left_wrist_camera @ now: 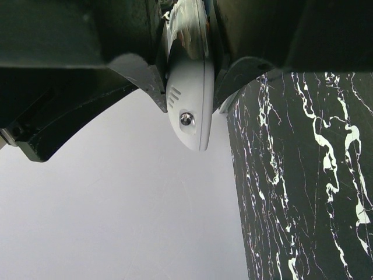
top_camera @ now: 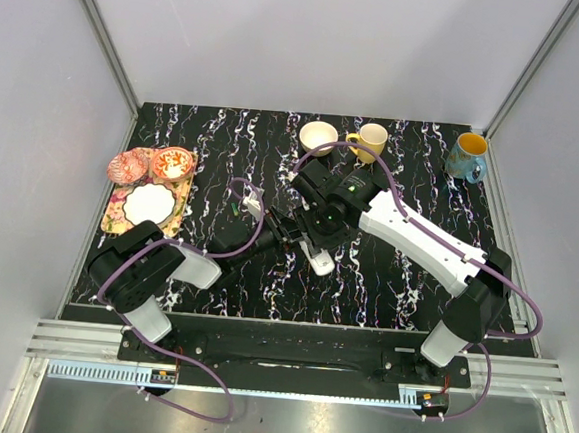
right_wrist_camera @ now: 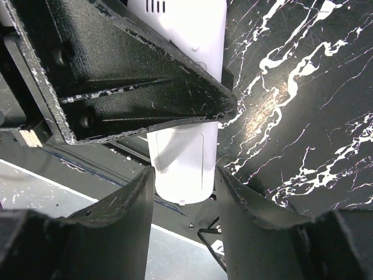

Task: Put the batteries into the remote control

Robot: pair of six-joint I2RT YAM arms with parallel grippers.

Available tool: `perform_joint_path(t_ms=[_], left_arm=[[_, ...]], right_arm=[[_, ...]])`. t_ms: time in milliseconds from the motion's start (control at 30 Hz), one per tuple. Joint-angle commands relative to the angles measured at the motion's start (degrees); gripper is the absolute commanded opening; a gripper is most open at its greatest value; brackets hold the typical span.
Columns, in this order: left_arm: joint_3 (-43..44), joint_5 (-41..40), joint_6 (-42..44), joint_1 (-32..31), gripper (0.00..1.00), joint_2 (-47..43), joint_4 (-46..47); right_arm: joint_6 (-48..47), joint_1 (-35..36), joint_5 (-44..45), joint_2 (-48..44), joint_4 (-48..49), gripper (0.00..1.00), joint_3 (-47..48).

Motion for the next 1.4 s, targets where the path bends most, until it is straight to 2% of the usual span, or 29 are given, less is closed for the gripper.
perform_joint_path(t_ms=[0, 267, 400, 467, 500, 533, 567, 633, 700, 733, 933, 1367], left_arm=[[1.3, 0.2, -0.6, -0.3, 0.00, -0.2, 17.3], [1.3, 0.3, -0.4, -0.2, 0.00, 0.8, 17.0], [1.1, 0.4, -0.6, -0.2, 0.00, 1.4, 17.0], [1.0, 0.7, -0.8, -0.1, 0.00, 1.4, 17.0], [0.9, 1.6, -0.8, -0.1, 0.00, 1.1, 17.0], [0.8, 2.3, -0.8, 0.1, 0.00, 1.0, 16.9], [0.9, 3.3, -0.9, 0.7, 0.00, 0.7, 16.8], [1.1, 6.6, -1.8, 1.3, 0.00, 0.2, 16.6], [1.5, 10.6, -2.5, 2.4, 0.00, -0.5, 16.6], [1.7, 12.0, -3.1, 2.8, 0.00, -0.8, 16.5], [1.9, 18.4, -3.3, 4.1, 0.00, -3.4, 14.3], [3.0, 19.2, 2.7, 4.1, 0.00, -11.6, 2.2]], right_arm=[[0.7, -0.5, 2.1, -2.1, 0.6, 0.52, 0.4], [2.7, -0.6, 1.7, -4.2, 1.5, 0.65, 5.2], [4.8, -2.6, 0.6, -9.6, 5.1, 0.70, 5.5], [5.9, -6.1, -1.2, -13.0, 8.7, 0.71, 0.4], [7.4, -7.7, -3.0, -17.2, 13.9, 0.71, -2.3], [8.2, -10.2, -5.2, -19.7, 17.2, 0.71, -9.0], [9.9, -11.5, -6.8, -22.0, 24.3, 0.72, -12.7], [11.2, -13.2, -11.9, -28.6, 31.4, 0.75, -23.4], [12.9, -14.6, -15.8, -32.8, 38.9, 0.77, -28.6], [13.3, -14.6, -16.9, -33.9, 40.6, 0.83, -32.5], [17.5, -15.6, -25.1, -38.5, 52.3, 0.89, -43.2], [28.5, -16.3, -37.2, -38.3, 72.6, 0.90, -54.9]])
